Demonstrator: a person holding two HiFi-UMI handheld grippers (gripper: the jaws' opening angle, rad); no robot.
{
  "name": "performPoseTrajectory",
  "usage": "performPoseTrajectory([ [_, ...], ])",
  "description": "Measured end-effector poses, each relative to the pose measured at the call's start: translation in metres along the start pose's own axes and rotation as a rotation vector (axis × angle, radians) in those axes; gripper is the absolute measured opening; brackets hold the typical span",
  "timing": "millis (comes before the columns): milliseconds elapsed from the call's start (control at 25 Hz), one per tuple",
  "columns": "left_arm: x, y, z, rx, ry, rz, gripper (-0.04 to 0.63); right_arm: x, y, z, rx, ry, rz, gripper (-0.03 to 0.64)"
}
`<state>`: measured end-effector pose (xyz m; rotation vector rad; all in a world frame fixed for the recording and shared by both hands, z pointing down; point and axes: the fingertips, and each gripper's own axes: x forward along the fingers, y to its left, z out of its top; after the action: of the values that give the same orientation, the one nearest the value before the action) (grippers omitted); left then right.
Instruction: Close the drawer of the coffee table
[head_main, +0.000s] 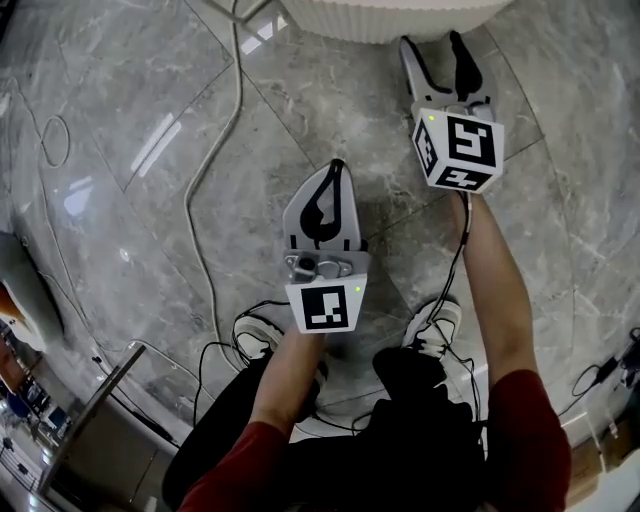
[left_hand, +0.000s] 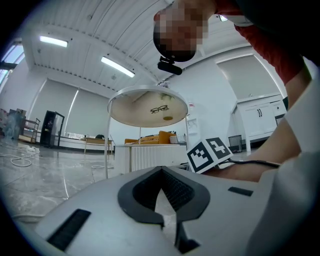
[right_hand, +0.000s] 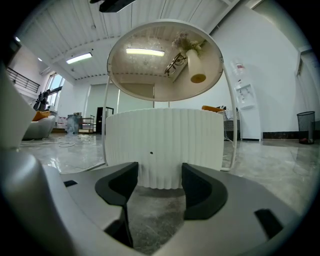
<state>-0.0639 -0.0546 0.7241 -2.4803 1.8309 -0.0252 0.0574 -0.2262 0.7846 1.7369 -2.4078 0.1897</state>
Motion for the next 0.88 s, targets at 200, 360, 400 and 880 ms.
performPoseTrajectory([
  [200, -0.004, 0.005, -0.005, 0.002, 0.022, 0.018, 0.012, 0.027, -0.002, 0.005, 0.003, 0.003, 0.003, 0.267],
  [360, -0.001, 0.003, -0.005, 0.002, 0.020, 0.011, 0.014, 0.040, -0.004, 0.007, 0.006, 0.014, 0.006, 0.267],
  [400, 0.000, 0.003, -0.004, 0.003, 0.019, 0.008, 0.014, 0.044, -0.004, 0.008, 0.006, 0.016, 0.007, 0.267],
  [880, 0.002, 0.000, -0.007, -0.003, 0.031, 0.013, 0.014, 0.059, -0.006, 0.012, 0.006, 0.020, 0.004, 0.275],
])
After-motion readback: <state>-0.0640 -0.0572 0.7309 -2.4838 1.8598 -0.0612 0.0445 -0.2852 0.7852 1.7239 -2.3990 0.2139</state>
